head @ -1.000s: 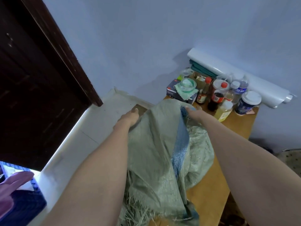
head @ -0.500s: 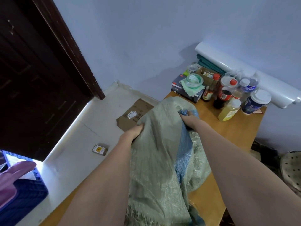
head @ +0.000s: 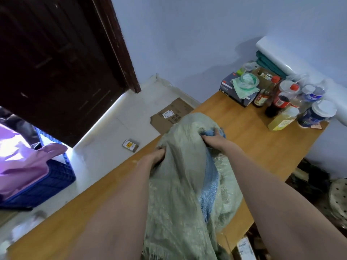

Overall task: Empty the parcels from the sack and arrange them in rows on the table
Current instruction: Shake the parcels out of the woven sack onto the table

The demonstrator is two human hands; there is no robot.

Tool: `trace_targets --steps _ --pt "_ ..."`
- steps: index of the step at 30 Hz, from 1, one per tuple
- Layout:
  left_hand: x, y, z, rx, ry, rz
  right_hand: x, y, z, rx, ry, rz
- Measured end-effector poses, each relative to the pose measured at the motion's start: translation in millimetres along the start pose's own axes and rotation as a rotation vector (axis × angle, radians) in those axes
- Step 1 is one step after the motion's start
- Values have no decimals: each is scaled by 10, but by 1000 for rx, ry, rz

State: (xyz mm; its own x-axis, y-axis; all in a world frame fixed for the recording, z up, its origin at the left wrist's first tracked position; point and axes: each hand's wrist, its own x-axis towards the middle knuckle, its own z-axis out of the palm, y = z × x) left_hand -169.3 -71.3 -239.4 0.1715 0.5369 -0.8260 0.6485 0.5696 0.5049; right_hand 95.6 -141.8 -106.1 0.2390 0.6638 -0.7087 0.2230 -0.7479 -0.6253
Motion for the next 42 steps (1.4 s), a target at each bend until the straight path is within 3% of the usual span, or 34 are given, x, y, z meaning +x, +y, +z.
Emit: trace_targets --steps 6,12,17,20,23,28,33,37,42 --pt "-1294 -237 -37 -51 154 -97 -308 -10 393 -270 -20 48" --pt "-1869 -359 -162 38 9 -182 -567 -84 449 -551 -230 26" --pt "-1785 -415 -326 88 151 -171 -562 49 173 -201 -308 134" --pt "-1544 -365 -422 113 236 -131 -431 187 79 -41 -141 159" --pt "-1072 -316 -541 13 329 -24 -229 280 112 -155 63 191" --pt "-477 -211 -512 -6 245 25 105 398 247 -38 9 225" --pt "1000 -925 -506 1 92 -87 210 405 321 113 96 230" --pt "-79 -490 -421 -57 55 -207 269 431 334 104 38 261" --pt "-537 -345 -418 -139 154 -66 296 384 394 97 122 205"
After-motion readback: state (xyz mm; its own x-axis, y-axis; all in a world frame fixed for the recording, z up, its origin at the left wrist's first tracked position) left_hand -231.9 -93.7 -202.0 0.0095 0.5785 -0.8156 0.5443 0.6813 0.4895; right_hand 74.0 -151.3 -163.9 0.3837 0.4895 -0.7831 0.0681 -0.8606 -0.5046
